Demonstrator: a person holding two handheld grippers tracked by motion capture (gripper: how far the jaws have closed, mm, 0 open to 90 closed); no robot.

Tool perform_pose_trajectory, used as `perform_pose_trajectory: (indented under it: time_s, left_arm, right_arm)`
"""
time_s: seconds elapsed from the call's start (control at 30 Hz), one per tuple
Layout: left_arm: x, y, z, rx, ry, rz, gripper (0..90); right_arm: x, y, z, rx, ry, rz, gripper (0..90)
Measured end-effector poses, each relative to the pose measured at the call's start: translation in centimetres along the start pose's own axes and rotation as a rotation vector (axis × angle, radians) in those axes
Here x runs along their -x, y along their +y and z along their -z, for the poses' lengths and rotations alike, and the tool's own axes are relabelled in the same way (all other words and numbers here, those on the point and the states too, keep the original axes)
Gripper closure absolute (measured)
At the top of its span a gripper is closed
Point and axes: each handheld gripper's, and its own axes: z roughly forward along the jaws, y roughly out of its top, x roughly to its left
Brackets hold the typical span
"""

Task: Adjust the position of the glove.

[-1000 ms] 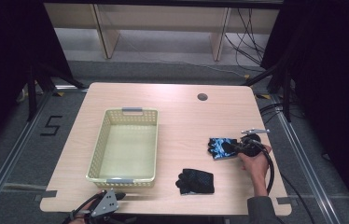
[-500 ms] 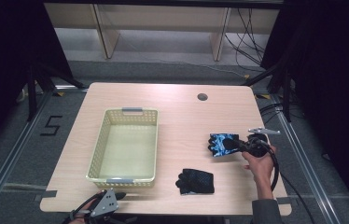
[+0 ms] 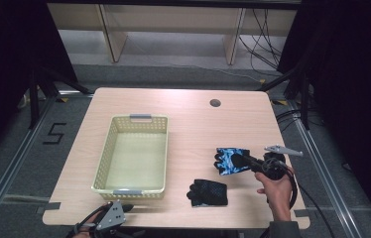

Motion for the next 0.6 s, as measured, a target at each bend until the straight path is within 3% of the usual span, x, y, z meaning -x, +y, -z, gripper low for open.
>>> perform_pose_trajectory:
  time_s: [0.03,0.07,0.1,0.13,0.2,0.23,0.27,0.3,0.33,0.37,0.43,0.47,0.5,0.53,0.57,0.6]
  left_arm:
    - [0.1,0.0,0.0,-0.007,-0.003,0.027,15.6]
    - [0.2,0.0,-0.2,0.017,0.008,0.04,15.6]
    - [0.1,0.0,0.0,-0.005,-0.013,0.031,15.6]
    - [0.2,-0.1,-0.1,0.011,0.005,0.032,15.6]
    - [0.3,-0.1,-0.1,0.016,-0.002,0.053,15.6]
    - [0.2,0.0,-0.1,0.023,-0.002,0.048,15.6]
    - [0.2,0.0,-0.1,0.02,-0.008,0.046,15.6]
    - [0.1,0.1,0.0,0.003,-0.013,0.037,15.6]
    - [0.2,-0.1,-0.1,0.009,0.002,0.04,15.6]
    - [0.1,0.0,0.0,-0.005,-0.005,0.015,15.5]
    - [0.2,0.0,-0.1,0.01,0.0,0.023,15.5]
    - [0.3,0.1,-0.2,0.023,-0.006,0.047,15.6]
    - [0.3,0.1,-0.1,-0.005,-0.015,0.049,16.1]
    - [0.6,0.1,-0.4,0.01,-0.012,0.057,17.7]
    - [0.8,0.1,-0.6,0.0,-0.024,0.049,19.9]
    - [1.2,0.2,-0.8,0.002,-0.036,0.045,20.1]
  right_arm:
    - [-0.4,-0.3,0.0,0.021,0.016,0.0,82.7]
    - [-0.8,-0.7,0.1,0.029,0.026,-0.004,82.7]
    - [-1.2,-1.0,0.3,0.027,0.046,-0.014,82.7]
    - [-1.7,-1.3,0.3,0.03,0.04,-0.014,82.7]
    - [-2.4,-1.8,0.6,0.024,0.05,-0.014,82.6]
    - [-3.0,-2.2,0.6,0.032,0.059,-0.041,82.6]
    - [-3.2,-2.4,0.8,0.023,0.053,-0.018,82.6]
    - [-3.5,-2.7,0.8,0.033,0.076,-0.026,82.6]
    - [-3.7,-2.9,0.8,0.017,0.067,-0.014,82.6]
    - [-4.1,-3.2,0.9,0.02,0.074,-0.025,82.5]
    - [-4.6,-3.5,0.9,0.025,0.08,-0.025,82.6]
    - [-4.7,-3.7,1.0,0.016,0.083,-0.011,82.5]
    - [-5.0,-3.9,1.0,0.023,0.086,-0.011,82.5]
    - [-5.2,-4.0,1.0,0.015,0.093,-0.005,82.5]
    - [-5.7,-4.2,1.1,-0.002,0.095,-0.045,82.5]
    - [-5.6,-4.3,0.9,0.012,0.094,-0.004,82.5]
